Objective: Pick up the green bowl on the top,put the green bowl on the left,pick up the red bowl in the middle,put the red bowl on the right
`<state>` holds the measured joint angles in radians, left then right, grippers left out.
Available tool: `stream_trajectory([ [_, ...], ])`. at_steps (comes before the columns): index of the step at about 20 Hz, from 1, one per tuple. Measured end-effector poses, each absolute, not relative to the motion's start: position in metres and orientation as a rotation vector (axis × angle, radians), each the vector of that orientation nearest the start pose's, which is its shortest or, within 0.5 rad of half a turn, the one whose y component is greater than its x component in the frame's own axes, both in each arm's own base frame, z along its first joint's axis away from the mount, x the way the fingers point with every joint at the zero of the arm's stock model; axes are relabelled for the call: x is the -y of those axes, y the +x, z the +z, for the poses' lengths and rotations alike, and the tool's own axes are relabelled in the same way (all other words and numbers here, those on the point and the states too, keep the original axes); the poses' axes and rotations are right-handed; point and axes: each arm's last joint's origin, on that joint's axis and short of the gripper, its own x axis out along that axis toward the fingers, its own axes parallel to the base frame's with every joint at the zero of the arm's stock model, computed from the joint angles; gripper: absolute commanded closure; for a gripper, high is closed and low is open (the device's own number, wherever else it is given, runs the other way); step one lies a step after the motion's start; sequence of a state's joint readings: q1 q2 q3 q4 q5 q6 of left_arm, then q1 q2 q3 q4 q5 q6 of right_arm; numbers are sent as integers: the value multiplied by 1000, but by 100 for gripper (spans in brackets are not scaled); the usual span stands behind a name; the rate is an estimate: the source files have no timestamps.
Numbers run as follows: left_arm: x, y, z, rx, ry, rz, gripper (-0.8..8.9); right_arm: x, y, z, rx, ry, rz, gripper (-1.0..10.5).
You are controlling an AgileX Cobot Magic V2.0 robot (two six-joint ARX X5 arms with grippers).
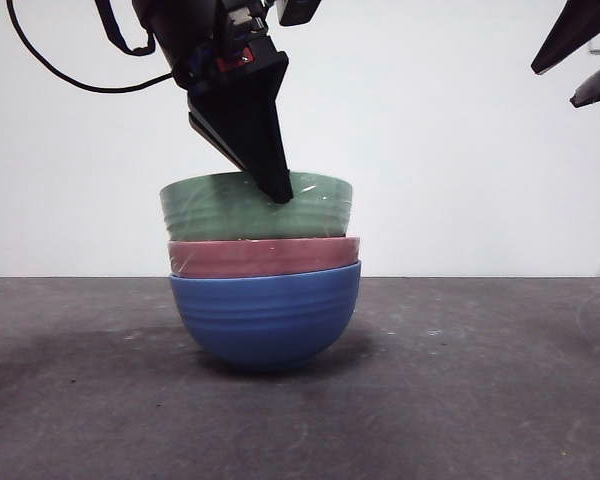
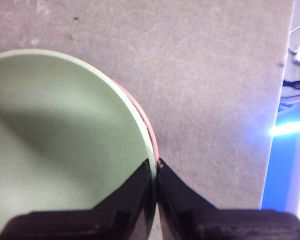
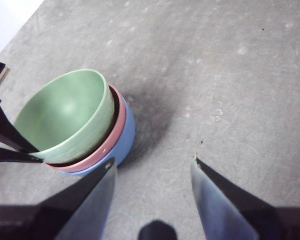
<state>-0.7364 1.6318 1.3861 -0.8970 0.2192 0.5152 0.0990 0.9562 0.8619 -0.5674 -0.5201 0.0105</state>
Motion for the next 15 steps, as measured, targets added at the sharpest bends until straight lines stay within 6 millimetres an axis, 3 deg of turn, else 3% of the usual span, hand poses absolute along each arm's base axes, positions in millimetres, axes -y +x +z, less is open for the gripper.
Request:
stream_trajectory([
  [3,224,237,294,-936,728,-1135,822,-33,188,299,-661,150,589,698],
  [6,219,232,329,-880,705,-1115,822,-33,188,299,-661,149,589,699],
  [10,191,201,385,-758,643,-1004,822,-33,188,299,-661,148,589,699],
  [13,160,174,401,-811,628,-802,822,-33,188,299,-660,145,590,699],
  [15,146,160,396,-820,564,-736,822,-33,188,299,-660,145,590,698],
])
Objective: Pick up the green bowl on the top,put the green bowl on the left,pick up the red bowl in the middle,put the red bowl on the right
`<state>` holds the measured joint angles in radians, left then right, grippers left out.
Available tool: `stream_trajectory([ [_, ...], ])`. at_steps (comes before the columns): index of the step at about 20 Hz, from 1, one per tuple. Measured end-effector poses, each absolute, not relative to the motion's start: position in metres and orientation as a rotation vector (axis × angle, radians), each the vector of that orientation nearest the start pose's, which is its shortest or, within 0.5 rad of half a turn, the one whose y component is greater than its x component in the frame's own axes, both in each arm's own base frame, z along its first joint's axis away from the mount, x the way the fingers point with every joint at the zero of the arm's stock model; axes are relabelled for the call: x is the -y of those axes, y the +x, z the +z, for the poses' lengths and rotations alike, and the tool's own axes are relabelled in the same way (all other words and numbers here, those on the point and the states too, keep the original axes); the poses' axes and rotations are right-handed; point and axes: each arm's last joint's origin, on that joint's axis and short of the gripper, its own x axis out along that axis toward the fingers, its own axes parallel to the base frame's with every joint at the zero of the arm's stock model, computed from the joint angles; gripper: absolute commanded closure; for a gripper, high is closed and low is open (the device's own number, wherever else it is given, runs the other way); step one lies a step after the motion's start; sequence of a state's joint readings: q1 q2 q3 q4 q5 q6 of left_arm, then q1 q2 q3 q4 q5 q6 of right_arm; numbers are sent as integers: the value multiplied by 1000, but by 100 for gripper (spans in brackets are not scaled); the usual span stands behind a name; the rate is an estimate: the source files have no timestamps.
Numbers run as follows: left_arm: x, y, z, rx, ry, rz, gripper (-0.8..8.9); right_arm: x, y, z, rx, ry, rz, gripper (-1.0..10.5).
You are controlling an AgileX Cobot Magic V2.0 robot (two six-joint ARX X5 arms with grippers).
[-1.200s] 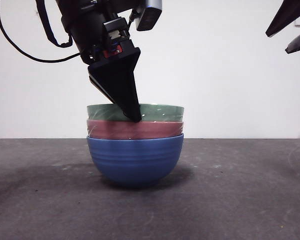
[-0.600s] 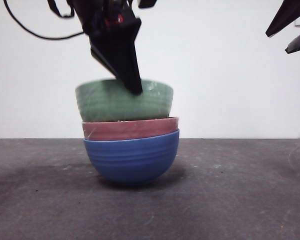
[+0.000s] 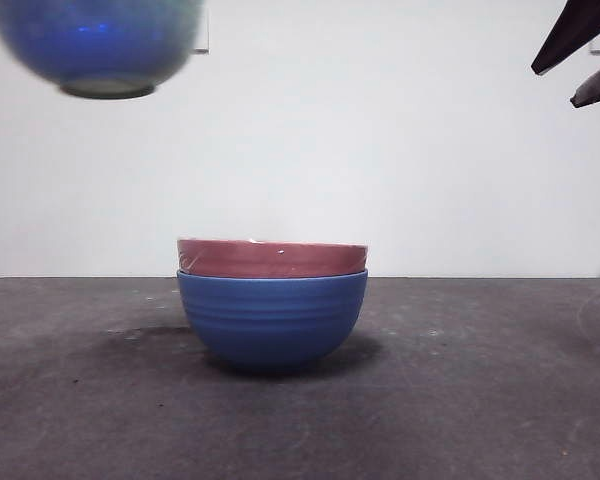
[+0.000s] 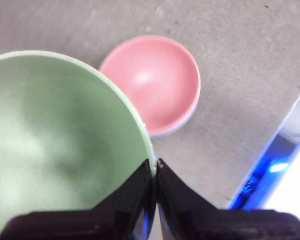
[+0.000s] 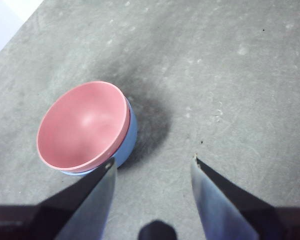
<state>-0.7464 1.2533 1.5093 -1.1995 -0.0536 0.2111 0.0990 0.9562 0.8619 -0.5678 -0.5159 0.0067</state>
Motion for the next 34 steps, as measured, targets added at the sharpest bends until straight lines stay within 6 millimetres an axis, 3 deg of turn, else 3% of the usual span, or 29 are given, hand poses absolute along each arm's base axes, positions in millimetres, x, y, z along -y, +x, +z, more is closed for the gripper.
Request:
stream_trajectory([
  [4,131,144,341,-913,459,-670,822,-33,188,299,-660,146,590,698],
  [8,136,147,279,-1010,467,-598,822,-33,188,299,-660,146,590,698],
  [12,139,149,236,-977,433,-573,822,-33,188,299,-660,146,590,698],
  [15,138,149,216,-958,424,-570,822,-33,188,299,-660,146,590,698],
  [23,144,154,203,-955,411,-598,811,-33,188,299,-660,146,590,698],
  [24,147,156,201,-964,415,-607,764,-33,188,299,-660,146,590,698],
  [26,148,156,199,-988,400,-635,456,-33,188,299,-660,148,590,694],
  [27,149,156,197,-1000,399,-642,388,-33,188,299,-662,152,589,693],
  [29,148,155,197,-1007,390,-639,392,-35,188,299,-664,155,598,692],
  [31,147,154,203,-1021,383,-630,392,-41,187,299,-662,147,630,693],
  [34,149,156,243,-976,348,-633,398,-58,185,307,-649,111,717,693],
])
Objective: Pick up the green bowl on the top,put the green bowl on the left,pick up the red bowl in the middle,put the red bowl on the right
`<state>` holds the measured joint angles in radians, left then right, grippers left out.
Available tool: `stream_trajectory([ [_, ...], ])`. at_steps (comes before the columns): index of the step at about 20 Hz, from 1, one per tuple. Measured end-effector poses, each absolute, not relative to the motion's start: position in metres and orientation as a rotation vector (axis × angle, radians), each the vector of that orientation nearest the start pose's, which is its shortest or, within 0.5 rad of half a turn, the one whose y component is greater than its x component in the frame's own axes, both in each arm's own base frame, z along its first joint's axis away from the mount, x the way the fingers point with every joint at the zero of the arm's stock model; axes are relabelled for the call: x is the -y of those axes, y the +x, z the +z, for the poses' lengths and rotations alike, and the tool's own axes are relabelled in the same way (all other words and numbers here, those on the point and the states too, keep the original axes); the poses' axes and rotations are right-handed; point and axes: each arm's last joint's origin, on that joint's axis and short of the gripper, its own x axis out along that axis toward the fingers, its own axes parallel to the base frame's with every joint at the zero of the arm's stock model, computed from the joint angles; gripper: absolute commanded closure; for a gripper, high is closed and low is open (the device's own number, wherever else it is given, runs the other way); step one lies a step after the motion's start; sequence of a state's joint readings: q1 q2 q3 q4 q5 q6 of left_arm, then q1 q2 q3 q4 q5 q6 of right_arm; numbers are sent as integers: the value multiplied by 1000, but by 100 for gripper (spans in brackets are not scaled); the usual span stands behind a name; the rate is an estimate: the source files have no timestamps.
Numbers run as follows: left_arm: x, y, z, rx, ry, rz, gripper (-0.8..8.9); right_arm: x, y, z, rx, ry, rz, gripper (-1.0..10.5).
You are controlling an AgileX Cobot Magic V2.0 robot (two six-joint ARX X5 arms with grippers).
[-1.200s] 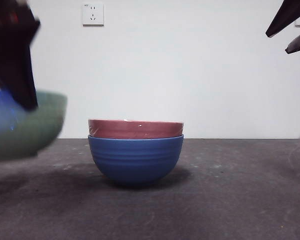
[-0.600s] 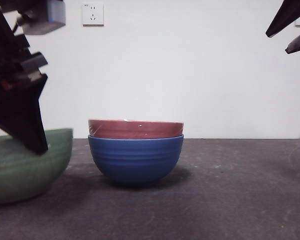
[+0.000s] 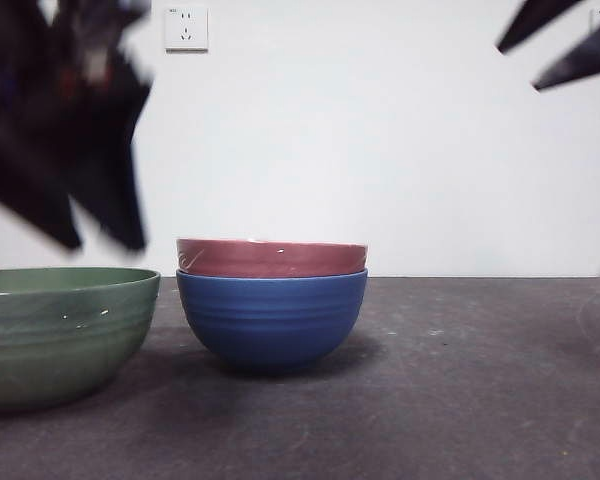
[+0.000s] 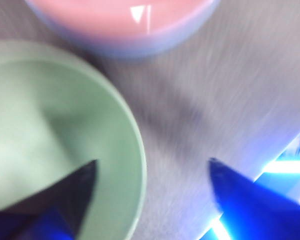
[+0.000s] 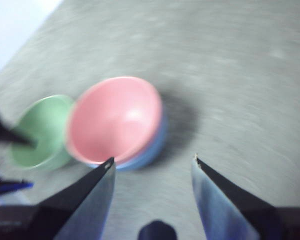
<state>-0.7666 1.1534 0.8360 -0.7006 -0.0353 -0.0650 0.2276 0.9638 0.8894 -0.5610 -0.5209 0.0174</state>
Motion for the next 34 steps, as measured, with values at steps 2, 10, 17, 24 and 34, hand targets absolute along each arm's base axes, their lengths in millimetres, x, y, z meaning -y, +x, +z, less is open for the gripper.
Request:
stream_trajectory([
  [2,145,152,277,-918,328,-632,406,-75,186,317,-643,75,800,693],
  [10,87,123,350,-745,295,-356,410,-173,210,328,-838,-221,975,694],
  [17,28,90,359,-744,167,-145,410,-256,228,306,-905,-433,1056,698],
  [24,26,84,357,-777,137,-203,410,-294,235,248,-1009,-579,1041,707],
  [34,26,84,357,-772,136,-203,410,-296,244,236,-1003,-619,1047,922],
])
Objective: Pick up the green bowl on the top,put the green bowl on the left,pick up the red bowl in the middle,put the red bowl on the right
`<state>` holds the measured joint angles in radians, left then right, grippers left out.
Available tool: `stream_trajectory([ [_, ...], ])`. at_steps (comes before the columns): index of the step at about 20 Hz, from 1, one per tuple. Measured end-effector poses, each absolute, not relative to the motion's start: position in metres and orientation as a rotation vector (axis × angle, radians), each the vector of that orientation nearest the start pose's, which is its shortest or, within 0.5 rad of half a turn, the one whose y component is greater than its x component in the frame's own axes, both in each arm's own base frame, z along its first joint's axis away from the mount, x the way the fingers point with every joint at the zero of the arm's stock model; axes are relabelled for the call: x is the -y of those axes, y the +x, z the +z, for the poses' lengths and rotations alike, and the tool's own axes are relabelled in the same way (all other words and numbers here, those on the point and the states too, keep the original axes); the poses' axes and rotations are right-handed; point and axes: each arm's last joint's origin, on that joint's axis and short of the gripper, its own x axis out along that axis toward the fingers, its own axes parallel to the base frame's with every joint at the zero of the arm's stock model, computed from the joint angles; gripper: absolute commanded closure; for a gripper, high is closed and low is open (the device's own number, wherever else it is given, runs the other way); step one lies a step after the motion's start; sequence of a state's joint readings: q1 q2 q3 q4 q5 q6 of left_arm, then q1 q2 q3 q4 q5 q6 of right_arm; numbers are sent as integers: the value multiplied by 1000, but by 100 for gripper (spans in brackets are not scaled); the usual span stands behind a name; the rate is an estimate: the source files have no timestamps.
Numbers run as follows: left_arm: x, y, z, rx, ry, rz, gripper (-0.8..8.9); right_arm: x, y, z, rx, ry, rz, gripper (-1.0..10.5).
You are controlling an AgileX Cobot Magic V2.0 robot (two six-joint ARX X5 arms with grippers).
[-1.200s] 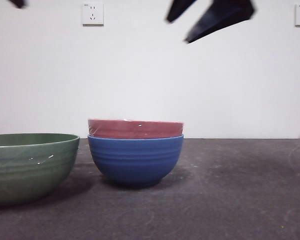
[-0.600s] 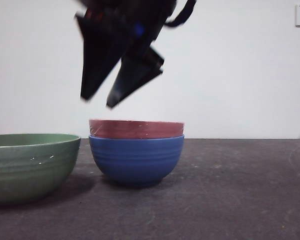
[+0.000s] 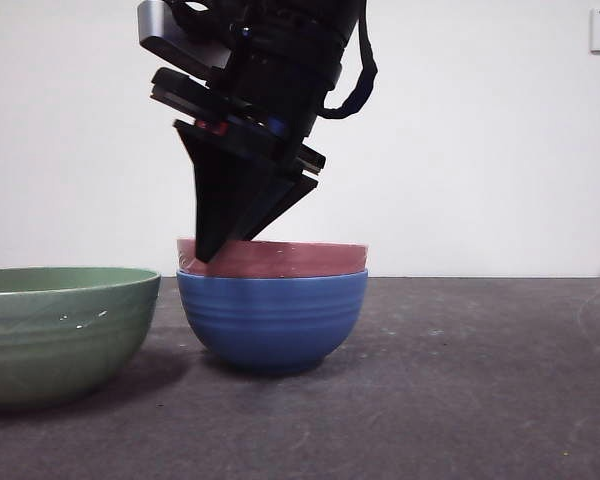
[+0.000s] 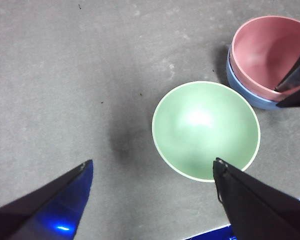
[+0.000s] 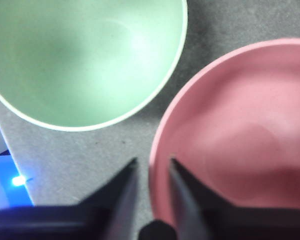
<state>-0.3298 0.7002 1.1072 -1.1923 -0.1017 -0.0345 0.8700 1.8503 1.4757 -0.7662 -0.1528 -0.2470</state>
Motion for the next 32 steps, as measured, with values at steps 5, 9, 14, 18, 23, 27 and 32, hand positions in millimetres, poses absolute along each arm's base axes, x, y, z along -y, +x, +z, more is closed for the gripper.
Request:
stream_trajectory([
  [5,26,84,358,-769,135,-203,410,-294,246,236,-992,-628,1045,959],
  [9,26,85,359,-752,132,-204,410,-294,246,237,-979,-655,1021,959],
  [14,28,90,363,-695,119,-207,410,-283,237,267,-900,-655,995,959],
  [18,30,97,366,-653,110,-209,410,-255,218,315,-795,-669,887,959],
  [23,35,111,365,-657,119,-212,410,-197,180,360,-826,-715,565,960],
  [27,39,120,364,-659,123,-225,410,-166,152,363,-899,-597,463,959],
  [32,40,121,365,-647,111,-261,410,-168,138,299,-1004,-552,428,959],
])
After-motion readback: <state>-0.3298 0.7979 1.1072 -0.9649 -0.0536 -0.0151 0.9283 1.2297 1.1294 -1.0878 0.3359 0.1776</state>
